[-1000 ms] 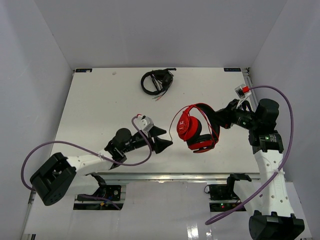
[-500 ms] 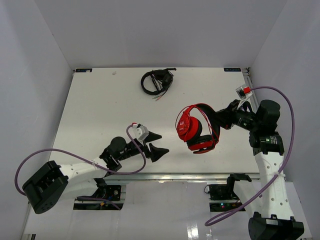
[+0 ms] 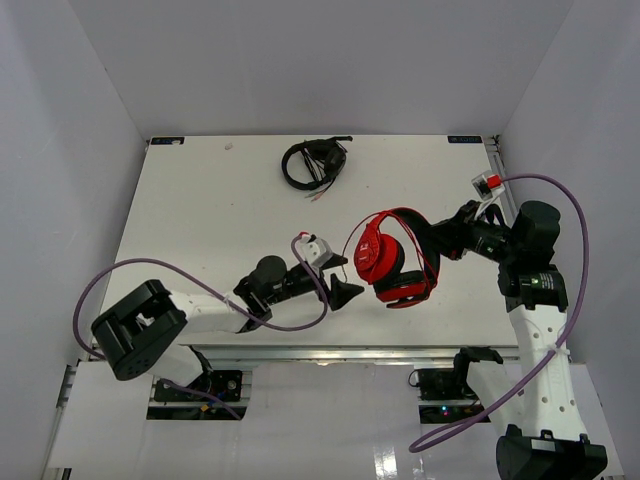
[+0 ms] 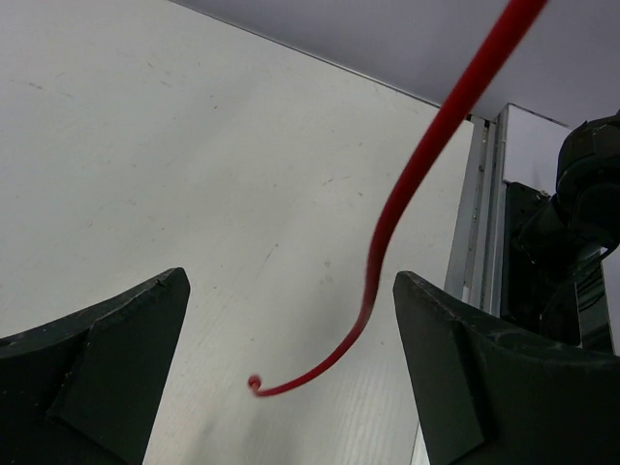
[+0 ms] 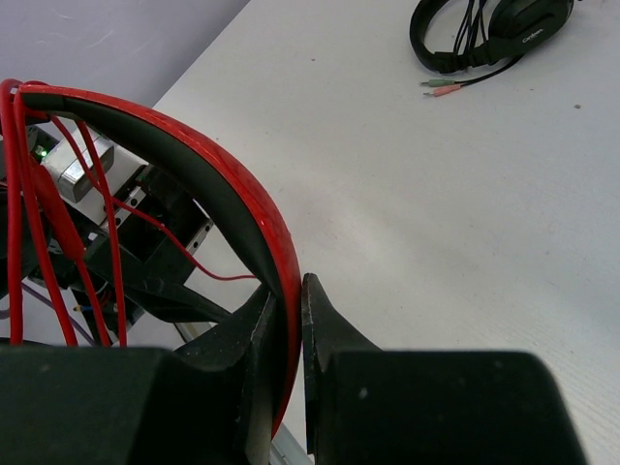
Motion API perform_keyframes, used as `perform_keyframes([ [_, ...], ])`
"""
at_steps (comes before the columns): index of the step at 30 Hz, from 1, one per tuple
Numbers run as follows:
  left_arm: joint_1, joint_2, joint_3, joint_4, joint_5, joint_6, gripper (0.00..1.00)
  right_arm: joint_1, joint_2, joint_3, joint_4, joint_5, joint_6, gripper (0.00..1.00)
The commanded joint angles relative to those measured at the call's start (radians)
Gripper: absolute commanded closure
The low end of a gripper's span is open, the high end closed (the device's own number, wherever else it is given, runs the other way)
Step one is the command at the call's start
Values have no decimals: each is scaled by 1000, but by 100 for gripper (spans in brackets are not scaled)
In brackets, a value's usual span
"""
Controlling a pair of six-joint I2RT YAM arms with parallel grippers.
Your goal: Wrap the headphones
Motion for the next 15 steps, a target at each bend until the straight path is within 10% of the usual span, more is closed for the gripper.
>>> perform_keyframes([
  [1, -22, 45, 69, 19, 10, -4, 32, -3, -23, 11, 25, -41, 53, 92],
  [4, -28, 57, 65, 13, 9, -39, 86, -3, -24, 11, 18, -21, 51, 92],
  [5, -34, 54, 52, 19, 1, -56, 90, -3, -25, 11, 17, -10, 52, 92],
  [15, -146, 192, 14, 139, -151, -164, 79, -5, 15, -28, 87, 167, 213, 92],
])
